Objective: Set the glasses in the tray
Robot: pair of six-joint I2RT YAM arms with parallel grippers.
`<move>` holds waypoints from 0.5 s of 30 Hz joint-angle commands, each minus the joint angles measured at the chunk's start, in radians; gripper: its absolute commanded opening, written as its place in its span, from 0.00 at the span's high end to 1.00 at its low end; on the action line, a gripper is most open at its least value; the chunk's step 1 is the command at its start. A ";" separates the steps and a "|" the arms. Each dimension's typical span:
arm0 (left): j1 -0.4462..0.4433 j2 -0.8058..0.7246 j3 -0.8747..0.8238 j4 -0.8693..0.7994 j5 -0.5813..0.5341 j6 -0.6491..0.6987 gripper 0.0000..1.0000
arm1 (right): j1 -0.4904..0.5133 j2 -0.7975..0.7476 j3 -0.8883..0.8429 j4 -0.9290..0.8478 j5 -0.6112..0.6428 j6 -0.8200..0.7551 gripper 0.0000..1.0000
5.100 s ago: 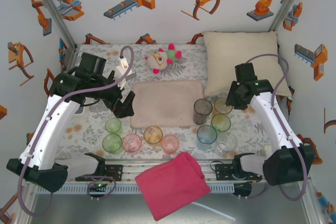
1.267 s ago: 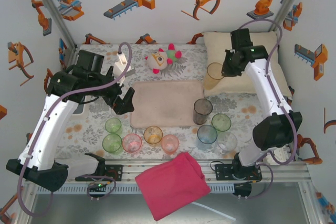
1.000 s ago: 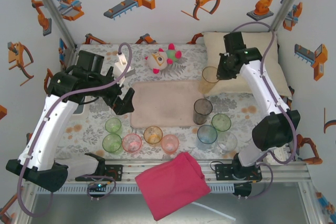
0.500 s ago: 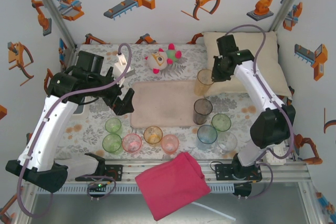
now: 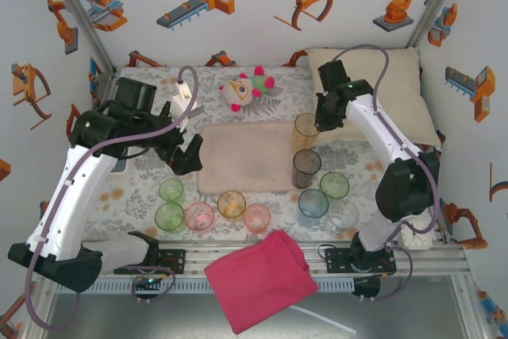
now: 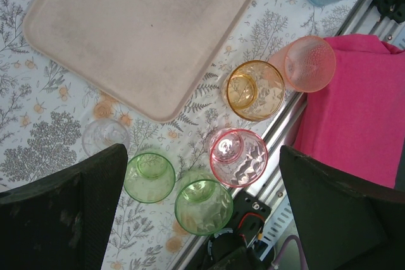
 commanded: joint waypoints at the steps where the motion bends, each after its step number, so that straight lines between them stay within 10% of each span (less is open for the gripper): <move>1: -0.002 -0.020 -0.009 0.003 0.019 -0.004 0.03 | 0.009 -0.014 -0.030 0.029 0.035 0.024 1.00; 15: -0.002 -0.025 -0.007 0.003 0.017 -0.008 0.03 | 0.027 -0.001 -0.071 0.062 0.050 0.041 1.00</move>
